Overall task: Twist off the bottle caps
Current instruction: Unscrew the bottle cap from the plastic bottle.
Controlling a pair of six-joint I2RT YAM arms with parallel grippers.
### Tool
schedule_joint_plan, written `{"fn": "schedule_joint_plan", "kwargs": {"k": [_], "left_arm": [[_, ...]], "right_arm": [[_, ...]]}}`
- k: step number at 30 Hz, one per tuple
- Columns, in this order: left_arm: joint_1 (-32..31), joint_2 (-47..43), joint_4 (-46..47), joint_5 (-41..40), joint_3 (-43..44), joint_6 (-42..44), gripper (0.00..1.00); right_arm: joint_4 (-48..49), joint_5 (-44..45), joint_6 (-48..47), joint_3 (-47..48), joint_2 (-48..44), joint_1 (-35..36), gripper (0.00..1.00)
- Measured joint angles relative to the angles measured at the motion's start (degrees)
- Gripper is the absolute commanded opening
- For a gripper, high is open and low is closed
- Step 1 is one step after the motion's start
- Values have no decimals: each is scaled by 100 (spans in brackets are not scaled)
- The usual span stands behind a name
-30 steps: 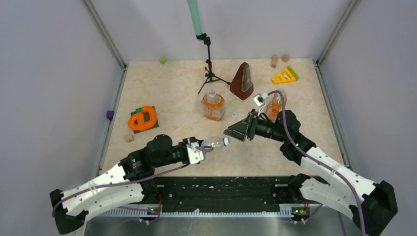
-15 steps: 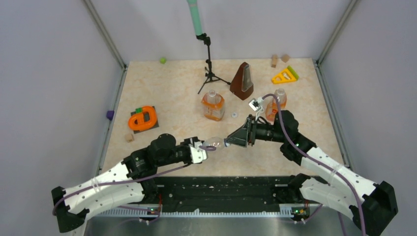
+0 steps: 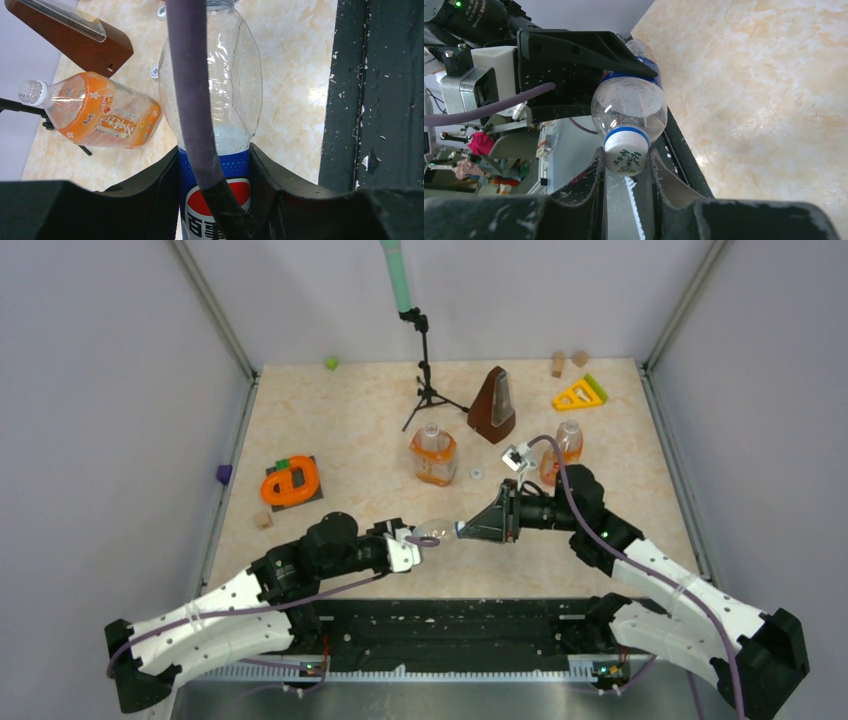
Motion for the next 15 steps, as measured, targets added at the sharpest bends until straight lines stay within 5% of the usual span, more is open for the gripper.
{"fn": "schedule_joint_plan", "kwargs": {"k": [1,7,15], "left_arm": [[0,0,-9,0,0,0,0],[-4,24,-74,11,44,-254,0],[98,319,-468,63,555,-745,0]], "right_arm": [[-20,-2,-17,7,0,0,0],[-175,-68,-555,129,-2,15,0],[-1174,264,-2511,1165,205,509,0]]}}
